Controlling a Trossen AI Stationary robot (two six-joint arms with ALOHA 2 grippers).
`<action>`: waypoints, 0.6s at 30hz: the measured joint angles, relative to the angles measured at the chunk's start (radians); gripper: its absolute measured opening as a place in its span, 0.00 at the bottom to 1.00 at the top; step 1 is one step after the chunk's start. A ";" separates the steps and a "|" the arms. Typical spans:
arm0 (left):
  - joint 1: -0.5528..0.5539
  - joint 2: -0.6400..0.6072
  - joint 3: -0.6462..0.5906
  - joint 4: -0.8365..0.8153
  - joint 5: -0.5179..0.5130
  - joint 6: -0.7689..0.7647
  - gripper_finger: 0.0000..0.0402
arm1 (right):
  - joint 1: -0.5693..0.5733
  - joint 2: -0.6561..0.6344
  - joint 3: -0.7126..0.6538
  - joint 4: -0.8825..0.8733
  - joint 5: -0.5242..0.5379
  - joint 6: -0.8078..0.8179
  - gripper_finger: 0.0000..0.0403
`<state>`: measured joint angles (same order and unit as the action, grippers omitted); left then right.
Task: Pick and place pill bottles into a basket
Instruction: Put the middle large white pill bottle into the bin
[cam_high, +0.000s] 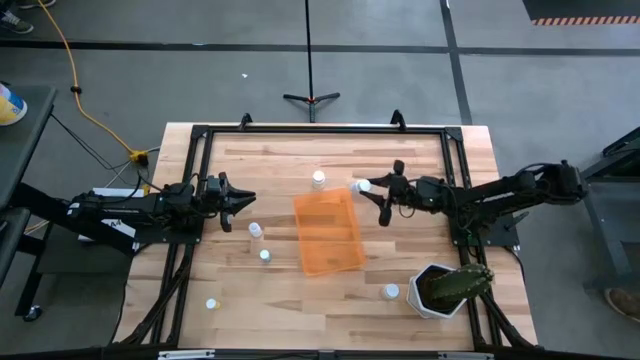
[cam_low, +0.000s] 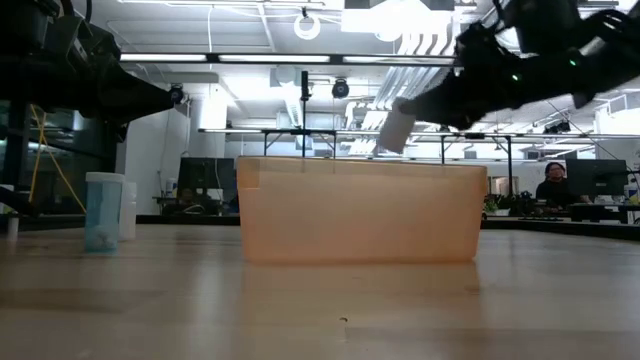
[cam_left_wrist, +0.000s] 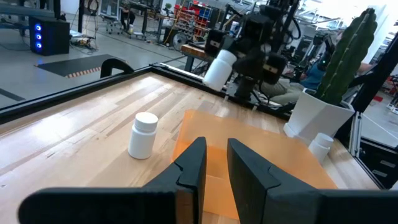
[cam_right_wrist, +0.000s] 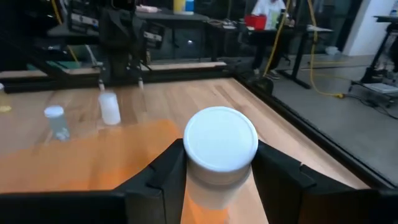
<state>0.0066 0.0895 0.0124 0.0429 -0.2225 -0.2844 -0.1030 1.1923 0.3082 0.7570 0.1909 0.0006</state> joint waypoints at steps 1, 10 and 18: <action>0.000 0.000 0.000 0.000 0.000 0.000 0.25 | -0.008 0.000 0.029 -0.040 -0.016 -0.001 0.38; 0.000 0.000 0.000 0.000 0.000 0.000 0.25 | -0.043 0.076 0.220 -0.301 -0.115 -0.001 0.39; 0.000 0.000 0.000 0.001 -0.004 0.000 0.25 | -0.043 0.284 0.229 -0.134 -0.175 0.064 0.39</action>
<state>0.0066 0.0895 0.0123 0.0436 -0.2266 -0.2845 -0.1463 1.4760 0.5377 0.6226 0.0158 0.0642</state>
